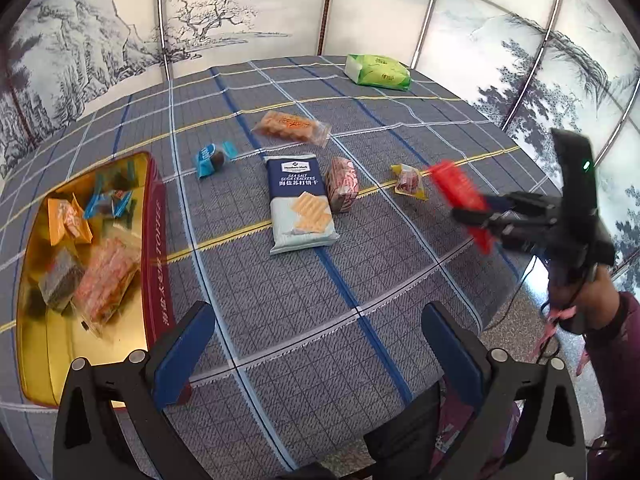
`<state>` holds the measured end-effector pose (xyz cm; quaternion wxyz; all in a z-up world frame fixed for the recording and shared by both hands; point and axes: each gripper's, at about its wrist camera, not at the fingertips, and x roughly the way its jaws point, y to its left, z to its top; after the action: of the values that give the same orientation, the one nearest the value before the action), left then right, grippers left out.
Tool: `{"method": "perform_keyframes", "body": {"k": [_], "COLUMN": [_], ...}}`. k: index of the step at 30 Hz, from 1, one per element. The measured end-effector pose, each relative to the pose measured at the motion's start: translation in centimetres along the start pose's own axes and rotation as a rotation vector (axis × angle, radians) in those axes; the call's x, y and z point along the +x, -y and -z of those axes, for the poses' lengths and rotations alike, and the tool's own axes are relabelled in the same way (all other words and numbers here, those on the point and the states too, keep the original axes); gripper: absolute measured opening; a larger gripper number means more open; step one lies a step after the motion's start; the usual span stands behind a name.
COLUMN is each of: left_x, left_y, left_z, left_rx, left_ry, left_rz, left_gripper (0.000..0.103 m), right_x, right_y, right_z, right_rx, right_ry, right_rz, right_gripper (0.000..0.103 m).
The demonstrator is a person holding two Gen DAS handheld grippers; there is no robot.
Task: Organize snacks
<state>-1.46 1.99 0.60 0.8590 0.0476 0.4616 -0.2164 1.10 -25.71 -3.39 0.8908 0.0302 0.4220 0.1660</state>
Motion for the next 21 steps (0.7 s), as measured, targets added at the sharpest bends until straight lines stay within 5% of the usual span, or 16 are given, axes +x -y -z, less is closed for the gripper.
{"method": "perform_keyframes", "body": {"k": [3,8,16,21], "left_x": [0.4,1.7,6.3,10.6], "left_y": [0.9,3.8,9.3,10.3], "left_z": [-0.8,-3.6,-9.2,-11.8], "left_rx": [0.026,0.112,0.287,0.281], "left_ry": [-0.005,-0.014,0.003,-0.060], "left_rz": [0.033,0.120,0.166,0.138], "left_gripper": [0.102,0.102,0.101,0.095], "right_x": [-1.9,0.2,3.5,3.9], "right_y": [4.3,10.2,12.9,13.6], "right_z": [-0.5,-1.4,-3.0,-3.7], "right_rx": [0.123,0.167,0.194,0.222], "right_ry": [0.065,0.031,0.015,0.041], "right_rz": [0.036,0.207,0.228,0.221], "right_gripper": [0.045,0.045,0.046,0.046]}}
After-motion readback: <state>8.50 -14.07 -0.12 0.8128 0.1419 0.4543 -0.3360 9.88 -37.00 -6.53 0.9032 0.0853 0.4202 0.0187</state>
